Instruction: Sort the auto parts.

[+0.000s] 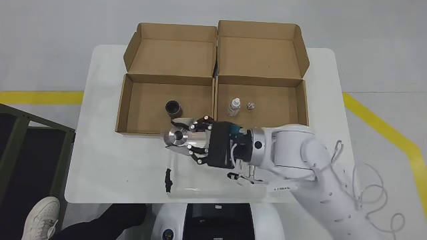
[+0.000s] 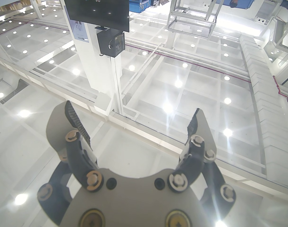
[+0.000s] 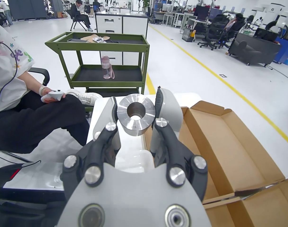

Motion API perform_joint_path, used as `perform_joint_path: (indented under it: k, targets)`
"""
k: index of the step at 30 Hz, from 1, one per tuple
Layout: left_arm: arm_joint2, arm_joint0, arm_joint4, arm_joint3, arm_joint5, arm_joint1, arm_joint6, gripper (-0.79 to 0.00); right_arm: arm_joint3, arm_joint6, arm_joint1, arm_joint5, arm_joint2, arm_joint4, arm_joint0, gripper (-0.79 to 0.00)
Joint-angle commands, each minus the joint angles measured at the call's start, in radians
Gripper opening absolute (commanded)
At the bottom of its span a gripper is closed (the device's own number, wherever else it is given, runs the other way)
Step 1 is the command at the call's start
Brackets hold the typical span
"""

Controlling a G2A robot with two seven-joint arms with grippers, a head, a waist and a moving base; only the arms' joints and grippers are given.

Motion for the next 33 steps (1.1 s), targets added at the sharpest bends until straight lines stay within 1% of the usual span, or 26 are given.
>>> perform_joint_path:
  k: [1, 14, 20, 33]
  targets:
    - [0.0, 0.0, 0.0, 0.0, 0.0, 0.0, 0.0, 0.0, -0.005, -0.005, 0.001, 0.006, 0.01, 0.011, 0.004, -0.785]
    - [0.0, 0.0, 0.0, 0.0, 0.0, 0.0, 0.0, 0.0, -0.011, -0.041, 0.005, 0.015, 0.041, 0.05, 0.011, -0.785]
    - [0.0, 0.0, 0.0, 0.0, 0.0, 0.0, 0.0, 0.0, -0.004, -0.025, 0.008, 0.026, 0.044, 0.056, 0.009, -0.785]
    - [0.0, 0.0, 0.0, 0.0, 0.0, 0.0, 0.0, 0.0, 0.11, 0.015, 0.005, 0.053, -0.022, -0.051, 0.02, -0.785]
